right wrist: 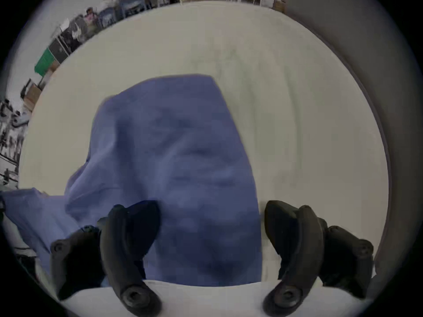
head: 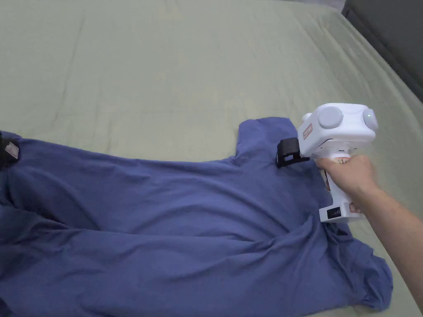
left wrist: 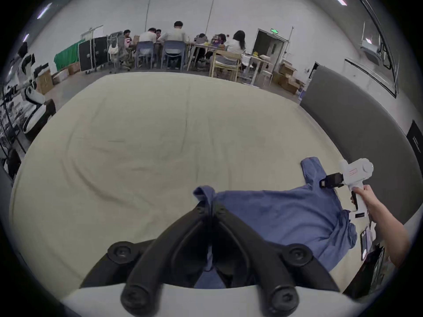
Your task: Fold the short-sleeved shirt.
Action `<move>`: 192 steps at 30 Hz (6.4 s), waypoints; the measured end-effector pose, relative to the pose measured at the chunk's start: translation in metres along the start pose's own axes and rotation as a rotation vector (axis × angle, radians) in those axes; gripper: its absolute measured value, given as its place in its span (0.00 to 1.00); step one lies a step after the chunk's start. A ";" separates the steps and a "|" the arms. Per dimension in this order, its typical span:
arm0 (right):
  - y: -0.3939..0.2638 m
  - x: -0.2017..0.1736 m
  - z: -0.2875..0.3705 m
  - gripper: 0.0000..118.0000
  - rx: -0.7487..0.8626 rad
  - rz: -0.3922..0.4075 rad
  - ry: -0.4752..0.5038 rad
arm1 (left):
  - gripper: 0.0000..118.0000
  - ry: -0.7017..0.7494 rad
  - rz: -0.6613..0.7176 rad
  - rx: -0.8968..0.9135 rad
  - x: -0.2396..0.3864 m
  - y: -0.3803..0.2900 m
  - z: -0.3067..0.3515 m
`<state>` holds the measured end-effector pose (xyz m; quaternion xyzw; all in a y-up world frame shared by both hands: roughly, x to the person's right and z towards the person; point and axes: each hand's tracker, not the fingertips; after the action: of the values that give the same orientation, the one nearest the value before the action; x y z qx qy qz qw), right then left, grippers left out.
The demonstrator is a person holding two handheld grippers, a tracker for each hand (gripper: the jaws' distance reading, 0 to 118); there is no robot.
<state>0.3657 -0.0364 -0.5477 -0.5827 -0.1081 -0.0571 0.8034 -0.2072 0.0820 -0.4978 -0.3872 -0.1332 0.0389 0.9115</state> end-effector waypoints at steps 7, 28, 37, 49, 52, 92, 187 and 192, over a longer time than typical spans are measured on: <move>-0.008 0.000 0.047 0.02 0.090 0.022 0.032 | 0.00 -0.014 0.038 -0.005 -0.008 0.005 -0.011; -0.250 0.060 0.186 0.02 0.355 0.009 0.170 | 0.00 0.074 -0.065 -0.182 -0.014 -0.106 0.053; -0.280 0.054 0.115 0.02 0.207 -0.041 0.150 | 0.00 0.170 -0.152 -0.307 0.005 -0.153 0.015; -0.286 0.042 0.190 0.97 0.358 -0.058 0.162 | 0.72 0.261 -0.092 -0.075 0.009 -0.131 0.115; -0.304 0.027 0.238 0.96 0.502 -0.008 0.095 | 0.72 0.287 -0.069 0.104 0.027 -0.131 0.178; -0.327 -0.061 0.254 0.02 0.494 0.116 0.216 | 0.10 -0.456 0.536 -0.170 -0.057 -0.175 -0.005; -0.321 0.000 0.266 0.02 0.502 0.089 0.164 | 0.15 -0.198 0.230 -0.278 -0.008 -0.138 0.053; -0.319 0.007 0.261 0.02 0.507 0.074 0.177 | 0.15 0.067 0.113 -0.225 0.003 -0.106 0.106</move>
<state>0.2754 0.1114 -0.1734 -0.3590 -0.0267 -0.0494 0.9316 -0.2371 0.0822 -0.3505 -0.4952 -0.0841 0.0620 0.8625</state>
